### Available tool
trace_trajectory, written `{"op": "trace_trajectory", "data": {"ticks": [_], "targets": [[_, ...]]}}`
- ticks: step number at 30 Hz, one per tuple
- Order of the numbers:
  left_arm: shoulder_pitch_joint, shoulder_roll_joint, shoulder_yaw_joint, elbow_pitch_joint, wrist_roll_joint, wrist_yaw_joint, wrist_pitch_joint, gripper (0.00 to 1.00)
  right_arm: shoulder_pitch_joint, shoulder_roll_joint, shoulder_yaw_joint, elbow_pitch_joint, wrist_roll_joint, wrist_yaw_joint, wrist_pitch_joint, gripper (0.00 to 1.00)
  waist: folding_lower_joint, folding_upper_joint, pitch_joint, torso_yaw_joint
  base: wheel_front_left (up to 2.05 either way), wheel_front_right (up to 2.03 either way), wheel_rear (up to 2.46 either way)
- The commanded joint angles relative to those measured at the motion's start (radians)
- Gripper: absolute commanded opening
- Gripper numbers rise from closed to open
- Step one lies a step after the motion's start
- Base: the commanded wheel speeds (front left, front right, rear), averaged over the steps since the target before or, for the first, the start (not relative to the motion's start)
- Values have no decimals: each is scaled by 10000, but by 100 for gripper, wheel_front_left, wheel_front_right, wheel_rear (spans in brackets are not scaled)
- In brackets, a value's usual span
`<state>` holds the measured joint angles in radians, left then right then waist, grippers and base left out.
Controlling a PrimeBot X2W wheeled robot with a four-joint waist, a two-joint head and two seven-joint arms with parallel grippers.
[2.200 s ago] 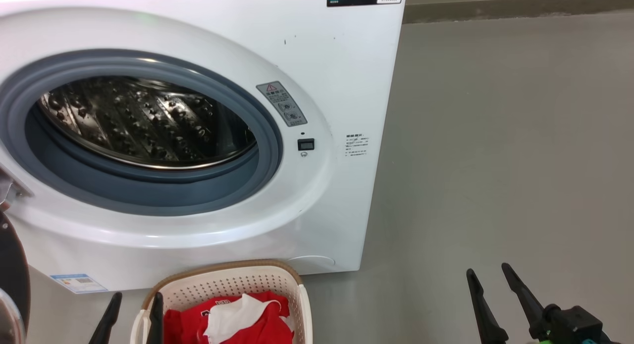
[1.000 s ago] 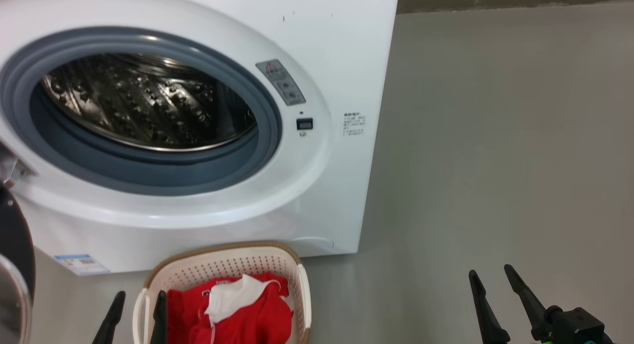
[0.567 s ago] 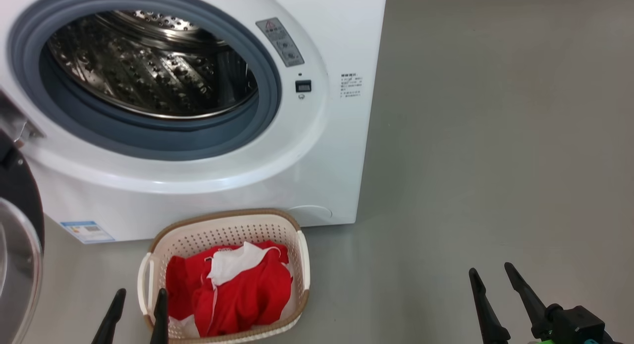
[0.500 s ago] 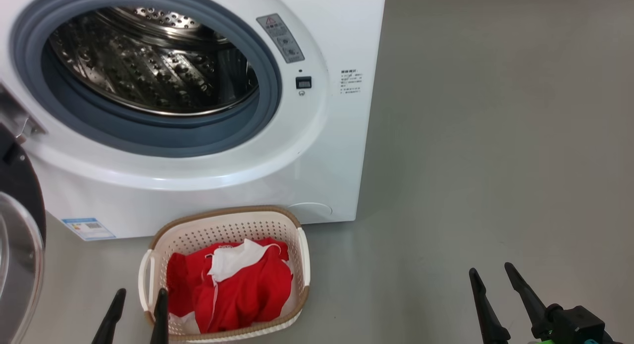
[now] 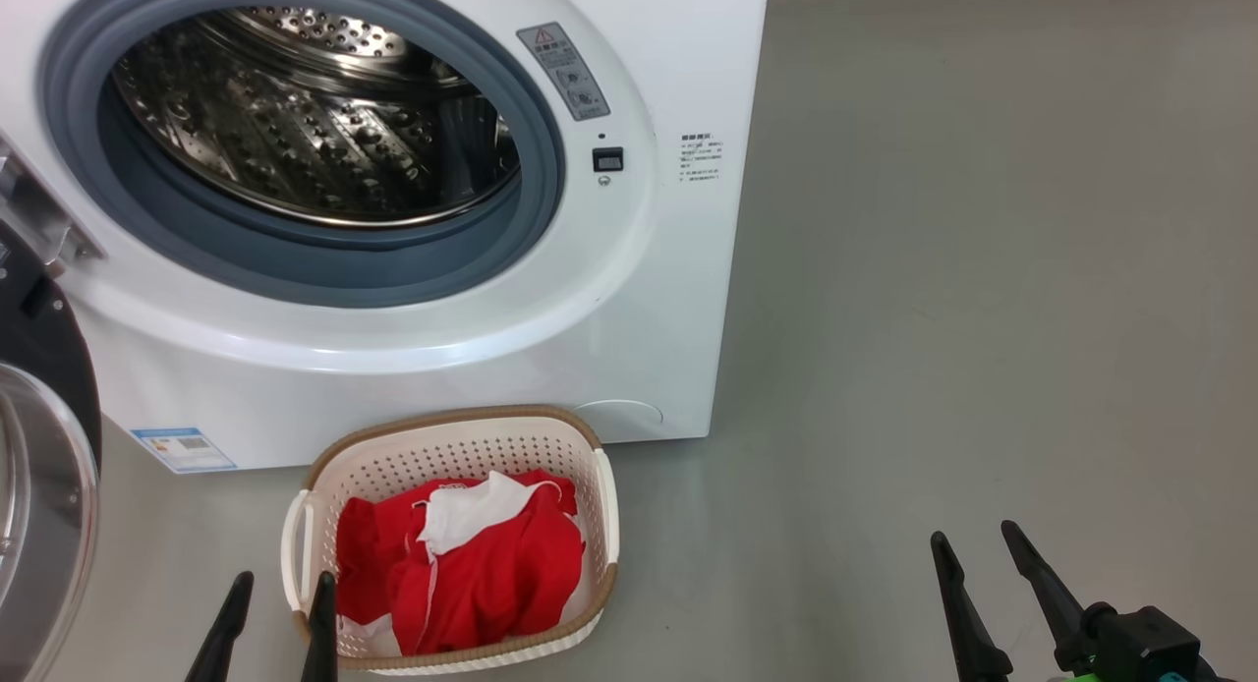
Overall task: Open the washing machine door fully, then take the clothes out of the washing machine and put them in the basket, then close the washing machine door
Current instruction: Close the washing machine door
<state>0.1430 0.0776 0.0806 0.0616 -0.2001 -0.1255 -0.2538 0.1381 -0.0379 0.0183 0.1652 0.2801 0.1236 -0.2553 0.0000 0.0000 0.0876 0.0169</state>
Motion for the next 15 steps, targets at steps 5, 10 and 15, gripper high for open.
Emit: {"op": "trace_trajectory", "data": {"ticks": [5, 10, 15], "targets": [[-311, -46, 330, -113, 50, -52, -80, 100, -233, -123, 227, -206, -188, 71, -65, 100, 0, 0, -151, 250, 0, 0, 0], [-262, -128, 327, 1, 5, -52, -80, 100, -165, -123, 306, -163, -236, 71, -65, 100, 0, 0, -249, 671, 0, 0, 0], [-145, -217, 421, 176, -54, -52, -80, 100, -137, -123, 435, -72, -299, 71, -65, 100, 0, 0, -400, 1416, 0, 0, 0]]}}
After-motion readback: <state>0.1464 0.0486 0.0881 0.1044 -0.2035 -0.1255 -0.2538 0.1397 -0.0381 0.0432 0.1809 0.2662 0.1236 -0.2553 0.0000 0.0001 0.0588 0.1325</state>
